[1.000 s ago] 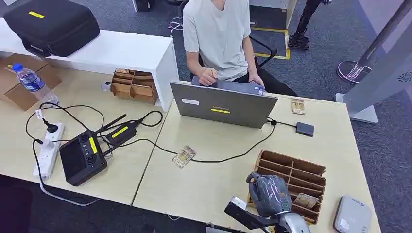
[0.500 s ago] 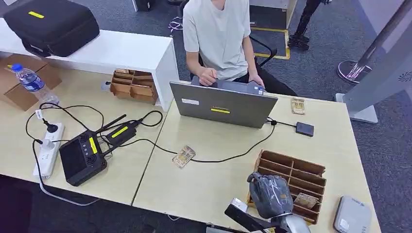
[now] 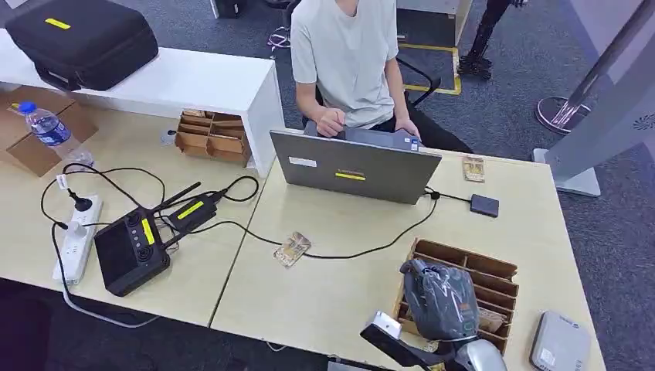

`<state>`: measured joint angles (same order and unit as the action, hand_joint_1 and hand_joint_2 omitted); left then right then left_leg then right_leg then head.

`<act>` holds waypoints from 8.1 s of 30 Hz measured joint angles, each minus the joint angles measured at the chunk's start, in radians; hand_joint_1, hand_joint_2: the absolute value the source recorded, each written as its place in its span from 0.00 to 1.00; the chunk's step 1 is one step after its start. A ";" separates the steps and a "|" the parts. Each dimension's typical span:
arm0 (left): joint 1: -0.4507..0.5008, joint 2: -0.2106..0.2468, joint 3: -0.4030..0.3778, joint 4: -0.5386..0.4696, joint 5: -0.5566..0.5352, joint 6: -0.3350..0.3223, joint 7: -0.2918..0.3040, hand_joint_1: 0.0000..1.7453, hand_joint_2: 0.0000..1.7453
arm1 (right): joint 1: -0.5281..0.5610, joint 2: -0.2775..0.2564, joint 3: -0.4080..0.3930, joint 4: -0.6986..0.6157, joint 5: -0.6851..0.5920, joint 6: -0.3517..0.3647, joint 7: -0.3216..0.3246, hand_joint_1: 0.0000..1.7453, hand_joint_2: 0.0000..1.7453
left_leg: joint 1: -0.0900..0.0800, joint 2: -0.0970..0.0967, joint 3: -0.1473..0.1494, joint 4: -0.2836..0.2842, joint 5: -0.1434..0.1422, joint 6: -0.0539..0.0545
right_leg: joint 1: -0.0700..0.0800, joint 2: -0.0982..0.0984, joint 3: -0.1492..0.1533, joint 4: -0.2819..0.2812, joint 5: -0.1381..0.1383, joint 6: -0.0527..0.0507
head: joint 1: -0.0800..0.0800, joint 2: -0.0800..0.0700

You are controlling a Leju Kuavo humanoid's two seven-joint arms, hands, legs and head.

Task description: Pass the card to the sensor for recognition and then transmit it.

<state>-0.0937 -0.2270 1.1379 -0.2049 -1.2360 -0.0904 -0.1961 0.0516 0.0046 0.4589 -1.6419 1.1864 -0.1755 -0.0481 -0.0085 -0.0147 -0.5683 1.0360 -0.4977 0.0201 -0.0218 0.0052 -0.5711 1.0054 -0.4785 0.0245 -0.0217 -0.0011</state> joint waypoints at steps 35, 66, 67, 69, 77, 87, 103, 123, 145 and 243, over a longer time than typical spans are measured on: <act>0.003 0.001 0.000 0.000 0.003 0.001 0.000 0.00 1.00 | 0.015 -0.033 -0.037 -0.135 0.162 -0.021 0.054 0.00 1.00 | 0.000 0.000 0.000 0.000 0.000 0.000 | 0.000 0.000 0.000 0.000 0.000 0.000 | 0.000 0.000; 0.004 0.000 0.000 0.000 -0.006 0.005 -0.003 0.00 1.00 | -0.094 -0.162 -0.330 0.022 0.240 0.036 0.081 0.00 1.00 | 0.000 0.000 0.000 0.000 0.000 0.000 | 0.000 0.000 0.000 0.000 0.000 0.000 | 0.000 0.000; 0.004 0.000 0.000 0.000 -0.006 0.005 -0.003 0.00 1.00 | -0.095 -0.164 -0.335 0.029 0.240 0.036 0.081 0.00 1.00 | 0.000 0.000 0.000 0.001 0.000 0.000 | 0.000 0.000 0.000 0.000 0.001 0.000 | 0.000 0.000; 0.004 0.000 0.000 0.000 -0.006 0.005 -0.003 0.00 1.00 | -0.095 -0.164 -0.344 0.037 0.243 0.033 0.076 0.00 1.00 | 0.000 0.000 0.000 0.001 0.000 0.000 | 0.000 0.000 0.000 0.000 0.001 0.000 | 0.000 0.000; 0.006 0.000 0.001 0.000 0.007 0.006 -0.004 0.00 1.00 | -0.057 -0.164 -0.353 -0.003 0.242 0.008 0.057 0.00 1.00 | 0.000 -0.001 0.000 0.000 0.000 0.000 | 0.000 0.000 0.000 0.000 0.000 0.000 | 0.000 0.000; 0.008 0.000 0.015 0.000 0.021 0.008 -0.004 0.00 1.00 | 0.046 -0.160 -0.412 -0.085 0.216 -0.019 0.035 0.00 1.00 | 0.000 0.000 0.000 0.000 0.000 0.000 | 0.000 0.000 0.000 0.000 0.000 0.000 | 0.000 0.000; 0.008 -0.001 0.027 0.000 0.022 0.010 -0.004 0.00 1.00 | 0.082 -0.137 -0.429 -0.093 0.214 -0.025 0.004 0.00 1.00 | 0.000 0.000 0.000 0.000 0.000 0.000 | 0.000 0.000 0.000 0.000 0.000 0.000 | 0.000 0.000; 0.008 -0.002 0.030 0.000 0.015 0.009 -0.004 0.00 1.00 | 0.090 -0.089 -0.394 -0.079 0.226 -0.022 -0.012 0.00 1.00 | 0.000 0.000 0.000 0.000 0.000 0.000 | 0.000 0.000 0.000 0.000 0.000 0.000 | 0.000 0.000; 0.007 -0.003 0.030 0.000 0.012 0.009 -0.004 0.00 1.00 | 0.090 -0.081 -0.373 -0.064 0.225 -0.019 -0.009 0.00 1.00 | 0.000 0.000 0.000 0.000 0.000 0.000 | 0.000 0.000 0.000 0.000 0.000 0.000 | 0.000 0.000; 0.005 0.040 0.031 0.000 -0.012 0.030 0.018 0.00 1.00 | -0.001 -0.059 -0.296 0.058 0.235 0.027 0.009 0.00 1.00 | 0.000 0.000 0.000 0.000 0.000 0.000 | 0.000 0.000 0.000 0.000 0.000 0.000 | 0.000 0.000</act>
<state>-0.0886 -0.1873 1.1688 -0.2049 -1.2478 -0.0603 -0.1782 0.0501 -0.0542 0.1629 -1.5839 1.4210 -0.1484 -0.0389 -0.0085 -0.0149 -0.5684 1.0363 -0.4976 0.0201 -0.0217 0.0049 -0.5710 1.0053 -0.4781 0.0245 -0.0217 -0.0011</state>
